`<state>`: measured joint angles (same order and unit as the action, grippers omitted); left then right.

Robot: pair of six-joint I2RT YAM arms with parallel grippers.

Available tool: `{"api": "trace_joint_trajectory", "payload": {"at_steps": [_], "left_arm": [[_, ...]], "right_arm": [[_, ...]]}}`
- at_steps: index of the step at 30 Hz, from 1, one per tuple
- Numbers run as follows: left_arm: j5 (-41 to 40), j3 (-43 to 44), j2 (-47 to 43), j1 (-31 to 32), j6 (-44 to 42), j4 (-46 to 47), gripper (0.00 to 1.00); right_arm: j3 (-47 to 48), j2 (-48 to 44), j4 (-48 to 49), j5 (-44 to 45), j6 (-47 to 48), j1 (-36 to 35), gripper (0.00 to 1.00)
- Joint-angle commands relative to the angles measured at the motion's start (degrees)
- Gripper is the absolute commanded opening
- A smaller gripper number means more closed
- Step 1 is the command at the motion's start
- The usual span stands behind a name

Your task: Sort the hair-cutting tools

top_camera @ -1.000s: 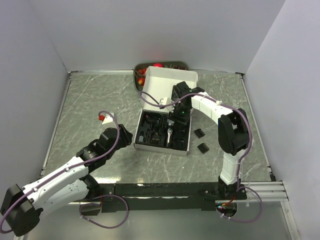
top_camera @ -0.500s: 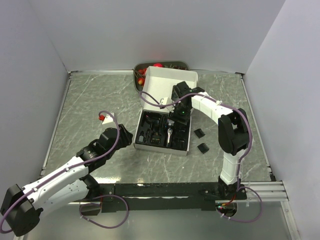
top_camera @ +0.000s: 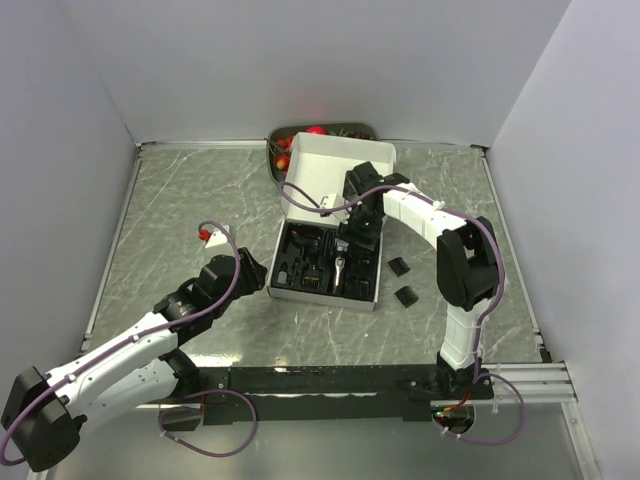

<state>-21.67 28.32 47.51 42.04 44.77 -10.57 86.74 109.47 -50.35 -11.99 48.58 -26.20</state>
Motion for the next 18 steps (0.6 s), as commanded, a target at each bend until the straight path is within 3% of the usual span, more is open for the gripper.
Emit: {"api": "trace_joint_trajectory", "payload": {"at_steps": [1,18], "left_arm": [[0.58,-0.01,-0.75,0.06,0.58,1.43,0.45],[1.37,-0.28,-1.10,0.06,1.10,1.52,0.45]], "right_arm": [[2.91,-3.47,-1.77,0.65,-0.24,0.71,0.66],[1.51,-9.71,1.91,4.78,-3.75,-1.75,0.68]]}}
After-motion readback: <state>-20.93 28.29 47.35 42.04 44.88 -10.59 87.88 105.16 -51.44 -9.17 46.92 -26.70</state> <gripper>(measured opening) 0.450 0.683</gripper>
